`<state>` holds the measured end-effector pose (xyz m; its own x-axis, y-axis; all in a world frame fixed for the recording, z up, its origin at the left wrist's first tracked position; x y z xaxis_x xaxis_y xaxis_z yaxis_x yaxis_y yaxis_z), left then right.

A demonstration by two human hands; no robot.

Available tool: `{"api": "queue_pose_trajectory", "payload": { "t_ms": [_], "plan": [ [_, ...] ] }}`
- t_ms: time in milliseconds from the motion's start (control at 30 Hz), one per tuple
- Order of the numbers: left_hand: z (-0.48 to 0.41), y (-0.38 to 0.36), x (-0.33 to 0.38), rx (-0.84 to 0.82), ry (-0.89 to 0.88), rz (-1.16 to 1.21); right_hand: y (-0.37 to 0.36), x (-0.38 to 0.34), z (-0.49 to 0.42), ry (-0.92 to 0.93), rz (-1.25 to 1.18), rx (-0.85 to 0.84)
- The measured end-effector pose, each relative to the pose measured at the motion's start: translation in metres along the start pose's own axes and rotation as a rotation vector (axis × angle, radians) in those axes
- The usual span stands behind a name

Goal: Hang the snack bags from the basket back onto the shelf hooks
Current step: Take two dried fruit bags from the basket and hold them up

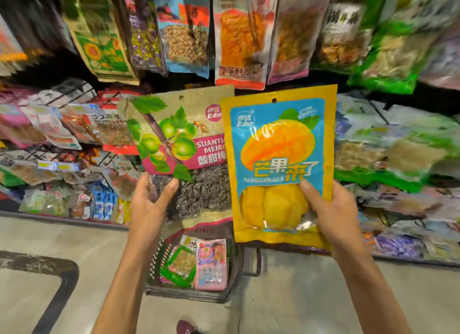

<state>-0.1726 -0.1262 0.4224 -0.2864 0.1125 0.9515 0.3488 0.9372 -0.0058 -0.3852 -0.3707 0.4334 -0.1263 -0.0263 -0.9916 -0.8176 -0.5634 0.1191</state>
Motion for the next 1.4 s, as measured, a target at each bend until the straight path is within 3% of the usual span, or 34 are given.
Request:
{"api": "queue_pose_trajectory", "payload": {
  "t_ms": [233,600,1333,1400],
  "plan": [
    [0.029,-0.072,0.045,-0.113,-0.106,0.027,0.095,-0.021,0.028,0.073,-0.117,0.138],
    [0.040,-0.160,0.075,-0.237,-0.108,0.081,0.212,-0.020,0.044,0.045,-0.186,0.335],
    [-0.007,-0.461,0.071,-0.466,-0.271,0.180,0.426,-0.014,-0.101,0.044,-0.154,0.464],
    [-0.008,-0.486,0.066,-0.491,-0.221,0.209,0.444,-0.008,-0.112,0.033,-0.143,0.478]
  ]
}}
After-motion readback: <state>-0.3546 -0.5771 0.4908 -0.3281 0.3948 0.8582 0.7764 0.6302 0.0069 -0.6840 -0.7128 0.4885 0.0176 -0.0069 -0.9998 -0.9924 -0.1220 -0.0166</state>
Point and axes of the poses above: each hand's wrist, its own z-axis away from the middle knuckle, its own y-axis out of the back of the hand, x = y × z, the point moved 7 cm from there along -z, towards the middle knuckle, and after that the axes turned 11 degrees about -y, right-handed, at the moved point
